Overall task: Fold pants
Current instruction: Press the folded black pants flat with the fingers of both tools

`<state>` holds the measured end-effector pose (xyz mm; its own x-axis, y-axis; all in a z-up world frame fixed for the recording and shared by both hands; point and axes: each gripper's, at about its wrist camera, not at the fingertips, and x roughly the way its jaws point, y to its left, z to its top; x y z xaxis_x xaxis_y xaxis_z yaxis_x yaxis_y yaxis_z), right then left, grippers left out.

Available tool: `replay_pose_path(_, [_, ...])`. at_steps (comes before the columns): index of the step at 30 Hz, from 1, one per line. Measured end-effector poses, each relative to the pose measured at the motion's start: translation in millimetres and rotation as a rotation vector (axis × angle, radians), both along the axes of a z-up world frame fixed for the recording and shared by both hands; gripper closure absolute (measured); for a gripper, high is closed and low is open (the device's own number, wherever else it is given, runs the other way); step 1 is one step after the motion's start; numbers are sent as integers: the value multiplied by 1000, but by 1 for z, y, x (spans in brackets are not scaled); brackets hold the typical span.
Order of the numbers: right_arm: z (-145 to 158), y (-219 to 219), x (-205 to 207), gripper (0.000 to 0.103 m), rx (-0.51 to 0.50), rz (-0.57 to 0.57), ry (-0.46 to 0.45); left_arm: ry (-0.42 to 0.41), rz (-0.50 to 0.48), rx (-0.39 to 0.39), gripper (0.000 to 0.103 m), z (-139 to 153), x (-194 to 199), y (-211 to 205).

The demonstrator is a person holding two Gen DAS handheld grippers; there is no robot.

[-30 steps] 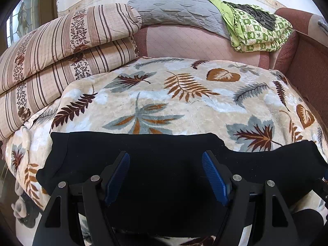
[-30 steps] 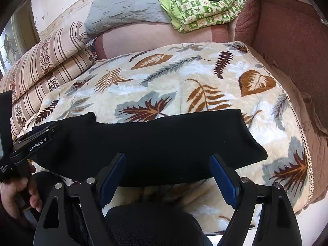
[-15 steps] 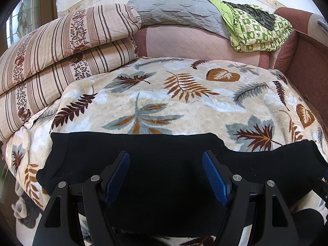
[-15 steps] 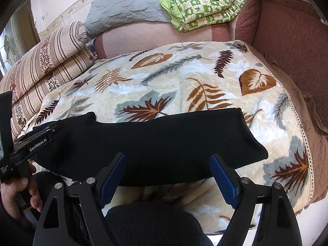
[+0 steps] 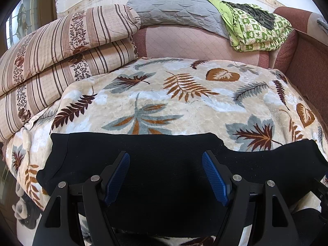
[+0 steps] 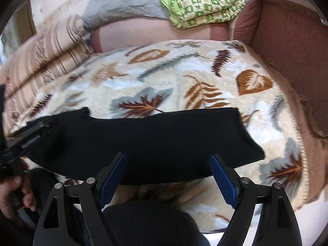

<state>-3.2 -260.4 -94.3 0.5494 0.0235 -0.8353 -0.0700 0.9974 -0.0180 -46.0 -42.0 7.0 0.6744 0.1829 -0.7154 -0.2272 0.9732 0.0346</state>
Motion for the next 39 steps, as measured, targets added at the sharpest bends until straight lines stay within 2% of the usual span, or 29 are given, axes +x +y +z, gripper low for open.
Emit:
replay_pose_path(3, [0, 10, -2, 19, -129, -42, -12, -3, -3, 10, 30, 0, 0, -1])
replay_pose_path(7, [1, 18, -4, 19, -233, -48, -25, -5, -10, 26, 30, 0, 0, -3])
replay_pose_path(39, [5, 14, -3, 19, -215, -51, -30, -10, -16, 31, 29, -1, -1, -3])
